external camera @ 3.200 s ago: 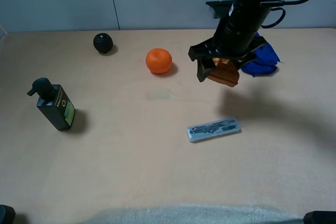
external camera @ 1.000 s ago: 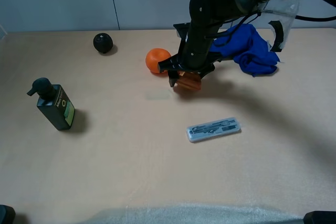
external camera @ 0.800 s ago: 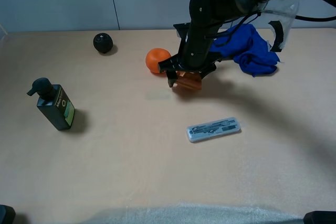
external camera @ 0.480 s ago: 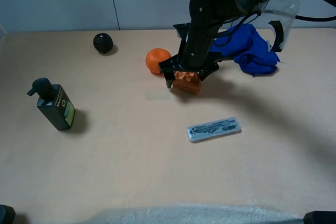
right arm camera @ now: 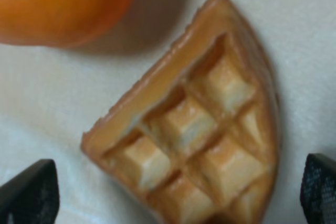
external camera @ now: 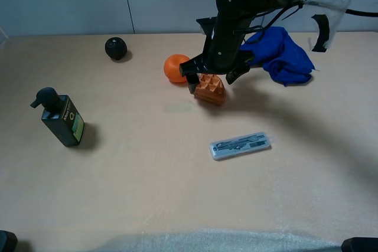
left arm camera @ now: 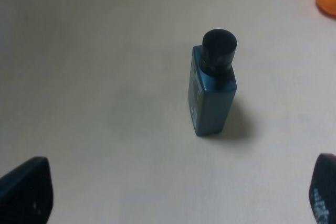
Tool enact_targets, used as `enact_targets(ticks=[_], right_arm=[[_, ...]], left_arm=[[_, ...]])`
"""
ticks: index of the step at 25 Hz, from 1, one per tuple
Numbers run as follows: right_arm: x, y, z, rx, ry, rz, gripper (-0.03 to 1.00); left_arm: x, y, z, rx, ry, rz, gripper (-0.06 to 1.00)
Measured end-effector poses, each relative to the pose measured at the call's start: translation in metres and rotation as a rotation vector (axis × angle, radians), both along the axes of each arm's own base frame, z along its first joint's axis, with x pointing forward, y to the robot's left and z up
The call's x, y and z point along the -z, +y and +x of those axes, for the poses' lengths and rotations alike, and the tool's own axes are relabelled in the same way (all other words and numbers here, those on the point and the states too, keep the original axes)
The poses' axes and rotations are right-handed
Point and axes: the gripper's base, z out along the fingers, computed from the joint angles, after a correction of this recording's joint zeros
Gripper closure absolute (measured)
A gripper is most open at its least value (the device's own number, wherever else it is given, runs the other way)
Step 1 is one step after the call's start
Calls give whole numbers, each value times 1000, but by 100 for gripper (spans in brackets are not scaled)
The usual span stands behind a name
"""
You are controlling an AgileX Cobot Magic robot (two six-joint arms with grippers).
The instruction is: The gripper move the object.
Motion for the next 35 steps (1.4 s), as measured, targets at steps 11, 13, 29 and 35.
enact_targets(ticks=[11,13,29,35], right_arm=[[-44,-14,-15,-91,37,-92,27],[-52,-17,-19,-117,43,-103,27],[-119,-40,-45,-219,39,-174,27],[-145,-49,-57,-240,-7,-157,27]], left_arm=[[0,0,0,0,0,0,-5],[0,0,0,0,0,0,-5],[0,0,0,0,0,0,-5],[0,0,0,0,0,0,-5]])
